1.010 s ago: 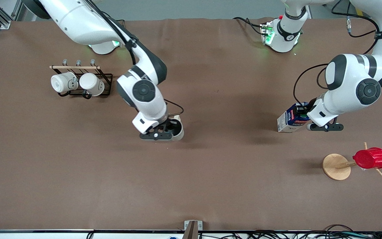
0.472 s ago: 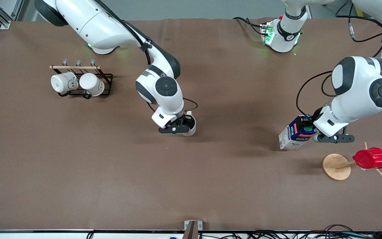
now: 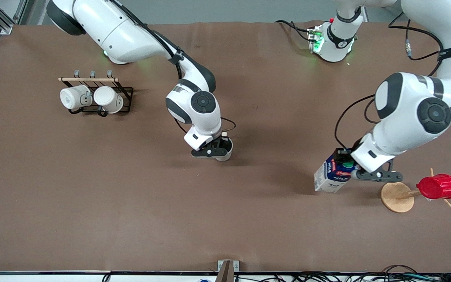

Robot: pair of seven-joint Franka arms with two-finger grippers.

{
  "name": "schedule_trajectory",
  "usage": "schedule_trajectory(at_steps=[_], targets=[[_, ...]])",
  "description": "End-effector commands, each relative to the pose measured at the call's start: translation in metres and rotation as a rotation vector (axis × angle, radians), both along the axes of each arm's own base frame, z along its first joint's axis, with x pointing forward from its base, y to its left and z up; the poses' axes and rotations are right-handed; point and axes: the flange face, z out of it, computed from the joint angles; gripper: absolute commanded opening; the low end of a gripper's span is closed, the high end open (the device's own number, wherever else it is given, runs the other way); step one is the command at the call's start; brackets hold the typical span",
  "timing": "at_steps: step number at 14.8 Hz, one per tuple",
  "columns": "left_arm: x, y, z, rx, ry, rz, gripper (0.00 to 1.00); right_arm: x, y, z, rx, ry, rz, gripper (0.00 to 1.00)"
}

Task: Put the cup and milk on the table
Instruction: 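Carry the grey mug toward the table middle with the right gripper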

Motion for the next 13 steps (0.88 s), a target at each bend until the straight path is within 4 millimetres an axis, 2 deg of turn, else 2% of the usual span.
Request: schedule_trajectory(at_steps=[1, 2, 3, 5, 6, 8, 10, 13], targets=[[0.001, -0.046, 0.003, -0.017, 0.020, 0.023, 0.31, 0.003, 0.003, 0.004, 0.002, -0.019, -0.018, 0.74], [-0.002, -0.059, 0.002, -0.015, 0.024, 0.035, 0.31, 0.006, 0.000, 0.007, 0.003, -0.020, -0.024, 0.92], [-0.006, -0.076, 0.002, -0.018, 0.027, 0.039, 0.32, 0.004, 0.004, 0.015, 0.016, -0.020, -0.020, 1.00], [-0.020, -0.111, -0.004, -0.013, 0.040, 0.054, 0.31, 0.015, -0.007, 0.041, 0.047, -0.033, -0.042, 1.00], [-0.028, -0.132, -0.011, -0.008, 0.054, 0.060, 0.31, 0.022, -0.019, 0.059, 0.041, -0.041, -0.060, 1.00], [-0.040, -0.168, -0.019, -0.004, 0.064, 0.073, 0.32, 0.040, -0.055, 0.117, 0.001, -0.084, -0.114, 1.00], [-0.048, -0.197, -0.030, -0.001, 0.075, 0.074, 0.32, 0.061, -0.104, 0.165, -0.025, -0.130, -0.188, 1.00], [-0.070, -0.238, -0.032, 0.032, 0.097, 0.067, 0.32, 0.073, -0.168, 0.230, -0.072, -0.173, -0.275, 1.00]])
